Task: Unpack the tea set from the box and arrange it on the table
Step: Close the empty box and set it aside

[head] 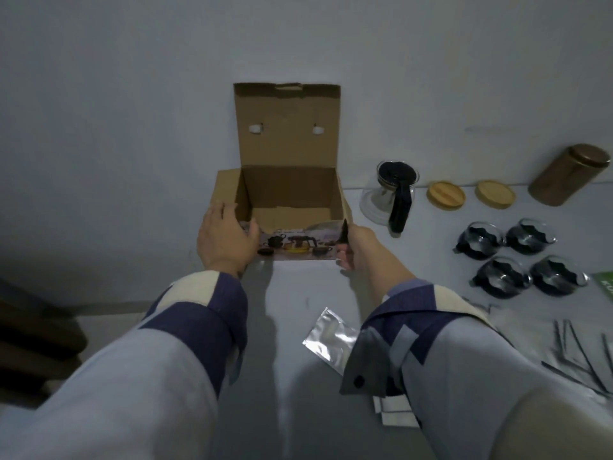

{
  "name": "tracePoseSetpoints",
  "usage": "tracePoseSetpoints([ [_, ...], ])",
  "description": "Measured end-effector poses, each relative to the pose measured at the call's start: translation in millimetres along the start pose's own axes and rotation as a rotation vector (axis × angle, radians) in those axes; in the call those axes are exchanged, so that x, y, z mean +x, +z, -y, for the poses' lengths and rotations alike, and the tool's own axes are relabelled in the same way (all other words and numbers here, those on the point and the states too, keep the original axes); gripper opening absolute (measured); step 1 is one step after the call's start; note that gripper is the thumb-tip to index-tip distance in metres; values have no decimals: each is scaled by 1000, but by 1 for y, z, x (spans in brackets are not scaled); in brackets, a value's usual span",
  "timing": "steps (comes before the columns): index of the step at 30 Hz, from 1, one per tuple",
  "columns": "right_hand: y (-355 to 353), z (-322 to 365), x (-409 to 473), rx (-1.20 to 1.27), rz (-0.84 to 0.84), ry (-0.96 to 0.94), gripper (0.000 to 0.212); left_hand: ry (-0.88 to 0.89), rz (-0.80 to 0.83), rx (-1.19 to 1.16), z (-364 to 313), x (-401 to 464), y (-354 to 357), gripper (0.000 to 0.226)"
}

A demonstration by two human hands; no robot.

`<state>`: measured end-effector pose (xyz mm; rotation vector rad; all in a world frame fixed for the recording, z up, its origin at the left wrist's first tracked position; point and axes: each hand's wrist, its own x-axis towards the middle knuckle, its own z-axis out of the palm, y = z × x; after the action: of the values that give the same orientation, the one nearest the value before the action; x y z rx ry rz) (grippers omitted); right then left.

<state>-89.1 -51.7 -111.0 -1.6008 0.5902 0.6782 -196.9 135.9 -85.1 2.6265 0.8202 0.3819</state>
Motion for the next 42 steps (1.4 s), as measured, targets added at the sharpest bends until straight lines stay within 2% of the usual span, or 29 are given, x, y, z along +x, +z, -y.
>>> tracePoseSetpoints([
  [2, 8, 1, -13, 14, -19, -20, 31, -25, 19, -62, 7, 1, -3, 61],
  [6, 10, 6, -31, 248, -128, -139, 7, -82, -1, -127, 15, 4, -8, 69],
  [9, 4, 10, -40, 419, -278, -303, 29, -255, 56, -268, 21, 8, -10, 101],
  [13, 21, 23, -54, 661, -426, -433, 39, -402, 72, -448, 23, 12, -11, 103],
  [15, 29, 23, -59, 510, -465, -592, 40, -377, 47, -478, 21, 13, -13, 104],
  [17, 31, 18, -64, 201, -489, -820, 33, -291, 6, -460, 17, 15, -15, 104],
  [19, 35, 10, -64, -116, -445, -994, 27, -173, -43, -436, 16, 15, -17, 99],
  [21, 39, 4, -58, -360, -377, -1080, 24, -38, -52, -420, 14, 17, -17, 93],
  [24, 39, -1, -48, -571, -337, -1087, 26, 151, 3, -344, 11, 19, -14, 85],
  [27, 35, -3, -38, -605, -290, -1044, 29, 280, 79, -151, 14, 24, -9, 63],
  [30, 35, 8, -34, -558, -233, -969, 29, 221, 181, -61, 19, 24, 0, 58],
  [34, 43, 57, -31, -507, -225, -921, 36, 179, 183, -109, 19, 21, 12, 60],
  [39, 55, 118, -15, -337, -70, -609, 58, 148, 178, -41, 19, 25, 16, 61],
  [42, 62, 135, -9, -348, -33, -529, 61, 140, 207, -33, 19, 30, 17, 62],
])
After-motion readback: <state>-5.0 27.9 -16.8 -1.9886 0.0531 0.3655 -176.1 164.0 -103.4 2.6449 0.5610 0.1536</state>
